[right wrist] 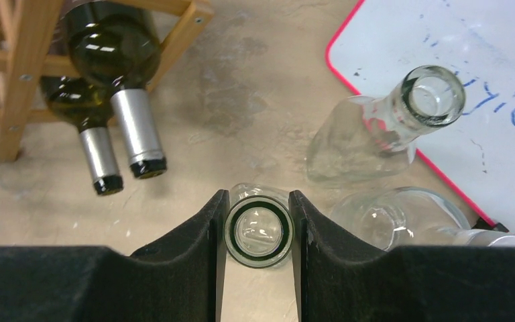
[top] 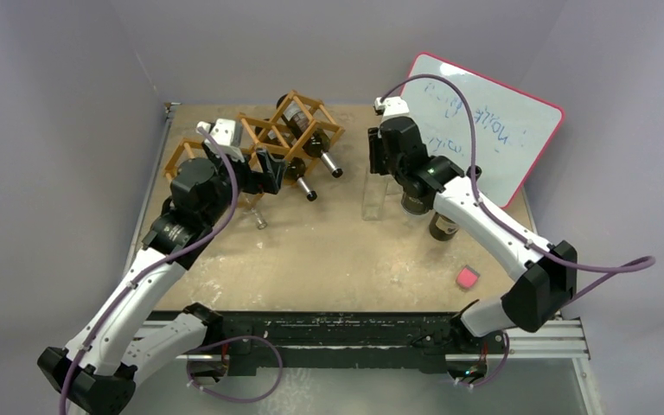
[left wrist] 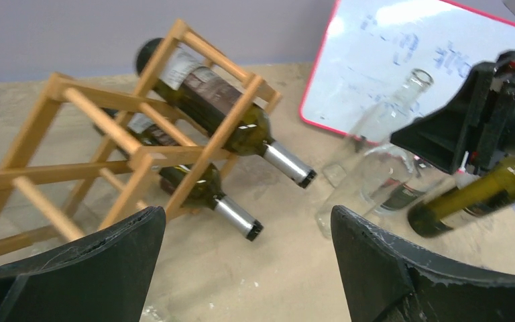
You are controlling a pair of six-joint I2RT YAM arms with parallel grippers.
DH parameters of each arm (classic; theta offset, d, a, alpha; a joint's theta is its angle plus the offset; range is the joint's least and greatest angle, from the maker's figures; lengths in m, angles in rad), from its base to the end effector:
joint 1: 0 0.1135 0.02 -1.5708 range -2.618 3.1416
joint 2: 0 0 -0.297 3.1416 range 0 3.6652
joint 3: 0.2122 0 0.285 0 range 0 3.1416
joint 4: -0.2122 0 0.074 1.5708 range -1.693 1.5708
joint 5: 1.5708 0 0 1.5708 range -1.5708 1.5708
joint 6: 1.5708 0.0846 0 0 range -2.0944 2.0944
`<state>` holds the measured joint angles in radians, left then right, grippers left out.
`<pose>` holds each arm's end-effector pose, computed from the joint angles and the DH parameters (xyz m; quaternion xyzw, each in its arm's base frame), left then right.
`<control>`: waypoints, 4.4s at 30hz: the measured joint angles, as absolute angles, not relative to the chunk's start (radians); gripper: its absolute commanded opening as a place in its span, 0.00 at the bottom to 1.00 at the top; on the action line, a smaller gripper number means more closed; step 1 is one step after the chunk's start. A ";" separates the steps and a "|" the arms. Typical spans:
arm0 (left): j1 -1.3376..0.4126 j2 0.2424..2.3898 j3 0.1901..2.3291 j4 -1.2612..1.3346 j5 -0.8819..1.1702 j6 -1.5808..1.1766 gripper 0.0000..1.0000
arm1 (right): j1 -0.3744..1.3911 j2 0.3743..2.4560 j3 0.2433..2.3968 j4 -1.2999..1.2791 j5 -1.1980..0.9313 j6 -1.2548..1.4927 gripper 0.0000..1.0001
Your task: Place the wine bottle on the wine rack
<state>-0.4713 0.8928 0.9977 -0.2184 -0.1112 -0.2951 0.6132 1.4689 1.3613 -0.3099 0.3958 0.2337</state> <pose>0.2373 -0.1104 0.4158 0.0287 0.7453 -0.2101 0.6321 0.3559 0.2106 0.3771 -0.0497 0.8274 0.0694 0.5551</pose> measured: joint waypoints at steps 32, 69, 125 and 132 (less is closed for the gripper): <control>-0.745 1.021 0.599 0.212 0.257 -0.220 0.90 | 0.614 1.146 1.137 -0.218 -0.308 0.195 0.00; -0.779 1.096 0.640 0.140 0.244 0.068 0.00 | 0.608 1.132 1.112 -0.063 -0.373 0.419 0.44; -0.862 0.937 0.721 -0.208 -0.072 1.013 0.01 | 0.774 1.301 1.132 -0.222 -0.443 0.119 0.35; -0.862 0.921 0.704 -0.211 -0.086 1.018 0.01 | 0.773 1.322 1.132 -0.211 -0.466 0.117 0.55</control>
